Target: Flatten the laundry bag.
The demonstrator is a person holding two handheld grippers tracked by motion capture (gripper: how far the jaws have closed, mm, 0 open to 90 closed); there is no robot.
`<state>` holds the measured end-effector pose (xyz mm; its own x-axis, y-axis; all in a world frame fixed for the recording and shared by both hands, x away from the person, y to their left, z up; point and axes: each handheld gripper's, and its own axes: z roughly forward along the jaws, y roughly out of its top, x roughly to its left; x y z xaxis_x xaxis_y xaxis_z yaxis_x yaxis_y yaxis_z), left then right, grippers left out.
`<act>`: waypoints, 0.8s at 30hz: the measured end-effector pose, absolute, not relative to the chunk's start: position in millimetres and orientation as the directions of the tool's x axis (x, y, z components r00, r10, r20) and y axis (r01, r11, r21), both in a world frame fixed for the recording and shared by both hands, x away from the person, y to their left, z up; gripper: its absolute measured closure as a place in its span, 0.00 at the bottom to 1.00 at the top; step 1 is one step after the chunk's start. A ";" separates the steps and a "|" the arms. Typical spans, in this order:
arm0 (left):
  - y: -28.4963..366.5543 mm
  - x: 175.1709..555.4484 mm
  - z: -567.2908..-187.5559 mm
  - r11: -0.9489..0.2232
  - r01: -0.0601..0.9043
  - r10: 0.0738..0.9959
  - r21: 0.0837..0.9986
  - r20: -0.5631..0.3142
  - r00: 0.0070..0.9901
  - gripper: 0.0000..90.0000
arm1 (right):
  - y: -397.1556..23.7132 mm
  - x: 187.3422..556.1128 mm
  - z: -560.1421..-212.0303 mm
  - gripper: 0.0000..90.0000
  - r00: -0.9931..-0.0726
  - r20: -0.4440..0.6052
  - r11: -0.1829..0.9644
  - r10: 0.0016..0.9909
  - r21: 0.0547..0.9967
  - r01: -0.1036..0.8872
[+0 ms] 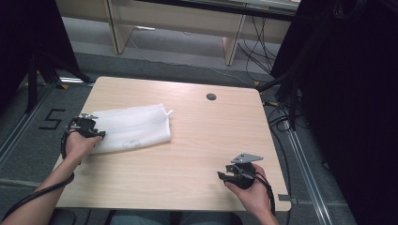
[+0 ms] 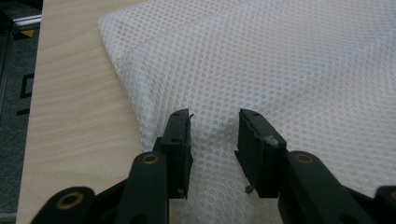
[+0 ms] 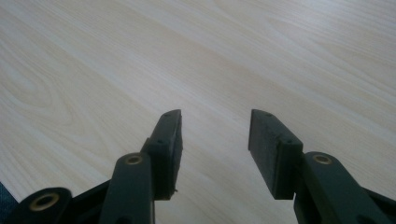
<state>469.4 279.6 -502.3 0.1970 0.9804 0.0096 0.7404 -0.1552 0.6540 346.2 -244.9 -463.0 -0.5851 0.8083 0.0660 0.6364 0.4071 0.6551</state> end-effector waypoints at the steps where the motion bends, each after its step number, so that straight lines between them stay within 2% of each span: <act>1: 279.4 469.8 -502.3 -0.167 0.749 0.979 0.641 0.016 0.204 0.74 | -244.6 346.2 -463.4 0.62 -0.583 0.064 0.403 0.810 0.660 0.634; 6: 274.0 471.0 -501.6 -0.243 0.752 0.967 0.612 0.092 0.238 0.82 | -244.1 346.3 -464.2 0.62 -0.582 0.066 0.394 0.811 0.673 0.625; 9: 271.4 471.6 -502.6 -0.278 0.741 0.958 0.611 0.122 0.259 0.85 | -245.3 345.8 -461.9 0.61 -0.588 0.060 0.415 0.806 0.650 0.636; 14: 267.5 472.2 -502.0 -0.292 0.742 0.953 0.603 0.122 0.277 0.92 | -246.2 347.4 -463.7 0.61 -0.603 0.038 0.434 0.797 0.658 0.615; 24: 236.7 479.9 -502.6 -0.358 0.712 0.928 0.604 0.143 0.345 0.96 | -245.2 346.3 -464.4 0.61 -0.585 0.055 0.412 0.809 0.657 0.632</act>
<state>479.9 236.7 -502.6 0.3451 0.9275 0.1433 0.7117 -0.3582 0.6043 346.3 -245.2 -464.4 -0.5851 0.8090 0.0554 0.6318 0.4119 0.6566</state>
